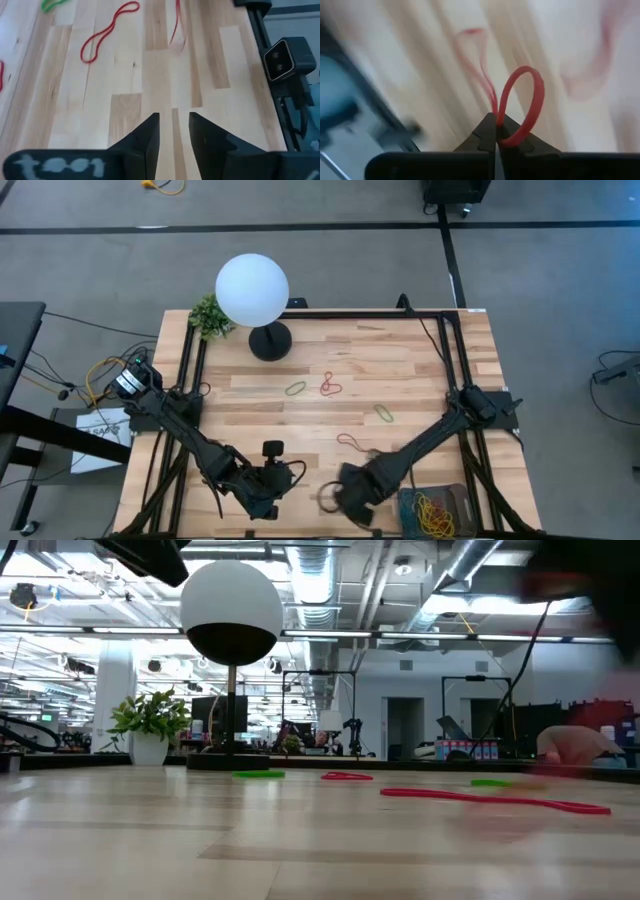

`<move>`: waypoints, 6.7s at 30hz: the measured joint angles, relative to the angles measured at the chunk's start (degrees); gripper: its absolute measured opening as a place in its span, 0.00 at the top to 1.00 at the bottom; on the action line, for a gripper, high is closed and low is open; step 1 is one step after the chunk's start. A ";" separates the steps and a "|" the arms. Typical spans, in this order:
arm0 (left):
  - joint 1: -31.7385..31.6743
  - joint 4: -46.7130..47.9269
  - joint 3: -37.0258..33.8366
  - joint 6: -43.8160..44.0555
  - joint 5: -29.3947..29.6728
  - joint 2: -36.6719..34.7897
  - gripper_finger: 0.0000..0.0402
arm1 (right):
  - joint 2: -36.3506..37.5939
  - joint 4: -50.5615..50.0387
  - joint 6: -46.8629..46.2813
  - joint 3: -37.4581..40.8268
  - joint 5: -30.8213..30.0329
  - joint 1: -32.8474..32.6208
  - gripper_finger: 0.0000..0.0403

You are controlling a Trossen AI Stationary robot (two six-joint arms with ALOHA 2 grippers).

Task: Pick and place items into bin
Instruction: Put the red rubber band into the black bin

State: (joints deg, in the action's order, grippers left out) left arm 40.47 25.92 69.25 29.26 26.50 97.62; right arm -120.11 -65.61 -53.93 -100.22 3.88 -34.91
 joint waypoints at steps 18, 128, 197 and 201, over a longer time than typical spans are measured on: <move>-0.07 0.10 -5.39 4.86 0.31 0.00 0.76 | 0.26 -21.46 -15.47 -3.51 -4.43 -17.33 0.98; -13.08 -6.85 -5.37 2.44 4.19 0.00 0.76 | 5.10 -24.38 -66.25 16.56 -48.99 -32.94 0.81; -49.53 -43.49 -15.05 -11.48 -13.65 14.12 0.76 | 15.15 -16.03 -44.57 9.41 -51.95 -26.39 0.81; -49.64 -43.38 -15.05 -11.50 -13.64 14.11 0.76 | 15.15 -16.03 -44.58 9.41 -51.94 -26.04 0.81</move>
State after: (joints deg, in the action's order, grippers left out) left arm -9.17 -17.45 54.19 17.76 12.86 111.74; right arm -104.97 -81.65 -98.51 -90.80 -48.06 -60.95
